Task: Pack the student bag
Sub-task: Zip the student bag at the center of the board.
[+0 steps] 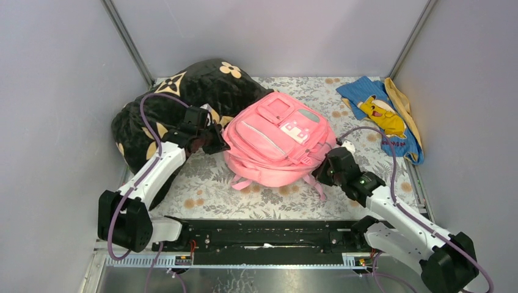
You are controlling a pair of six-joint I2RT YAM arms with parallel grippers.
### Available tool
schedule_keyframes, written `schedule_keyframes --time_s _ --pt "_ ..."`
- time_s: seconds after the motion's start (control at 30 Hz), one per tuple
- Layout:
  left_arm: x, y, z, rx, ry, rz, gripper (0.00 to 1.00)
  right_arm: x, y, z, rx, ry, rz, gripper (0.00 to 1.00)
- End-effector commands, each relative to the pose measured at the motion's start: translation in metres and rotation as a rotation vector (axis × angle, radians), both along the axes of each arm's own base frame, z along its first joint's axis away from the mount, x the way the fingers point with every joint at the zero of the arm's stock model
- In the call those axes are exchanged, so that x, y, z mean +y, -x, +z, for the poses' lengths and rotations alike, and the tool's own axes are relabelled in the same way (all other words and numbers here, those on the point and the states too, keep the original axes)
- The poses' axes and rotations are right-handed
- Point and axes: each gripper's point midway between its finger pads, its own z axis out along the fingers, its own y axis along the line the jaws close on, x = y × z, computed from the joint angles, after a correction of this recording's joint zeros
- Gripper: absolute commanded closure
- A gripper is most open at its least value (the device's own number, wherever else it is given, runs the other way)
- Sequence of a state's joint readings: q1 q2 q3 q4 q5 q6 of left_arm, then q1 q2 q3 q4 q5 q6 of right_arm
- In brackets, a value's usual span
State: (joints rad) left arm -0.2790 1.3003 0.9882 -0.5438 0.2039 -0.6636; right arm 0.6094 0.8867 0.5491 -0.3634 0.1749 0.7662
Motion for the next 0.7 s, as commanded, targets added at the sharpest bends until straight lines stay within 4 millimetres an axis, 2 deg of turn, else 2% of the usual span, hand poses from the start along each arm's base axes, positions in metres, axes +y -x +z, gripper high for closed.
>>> schedule_keyframes --time_s 0.0,0.1,0.27,0.47,0.53,0.6,0.63,0.67 --pt "0.065 -0.031 0.013 -0.117 -0.244 0.131 1.0 -0.058 -0.016 -0.011 0.002 0.096 -0.211 1.0" --pt "0.066 -0.03 0.009 -0.103 -0.239 0.123 1.0 -0.069 -0.026 -0.014 0.001 0.111 -0.266 1.0" --pt "0.078 -0.028 0.004 -0.095 -0.233 0.145 1.0 -0.09 -0.039 -0.023 0.018 0.145 -0.338 1.0" --pt "0.074 -0.029 0.001 -0.081 -0.202 0.126 1.0 -0.097 -0.05 -0.02 -0.037 0.143 -0.365 1.0" --pt "0.077 -0.03 0.001 -0.085 -0.212 0.136 1.0 -0.103 -0.051 -0.02 -0.036 0.176 -0.366 1.0" --pt "0.08 -0.031 0.003 -0.091 -0.221 0.143 1.0 -0.101 -0.052 -0.017 -0.045 0.181 -0.333 1.0" --pt "0.076 -0.033 0.005 -0.098 -0.202 0.131 1.0 -0.094 -0.054 -0.013 -0.058 0.161 -0.293 0.96" --pt "0.067 -0.035 0.007 -0.109 -0.159 0.098 1.0 -0.081 -0.057 -0.006 -0.083 0.12 -0.226 0.82"
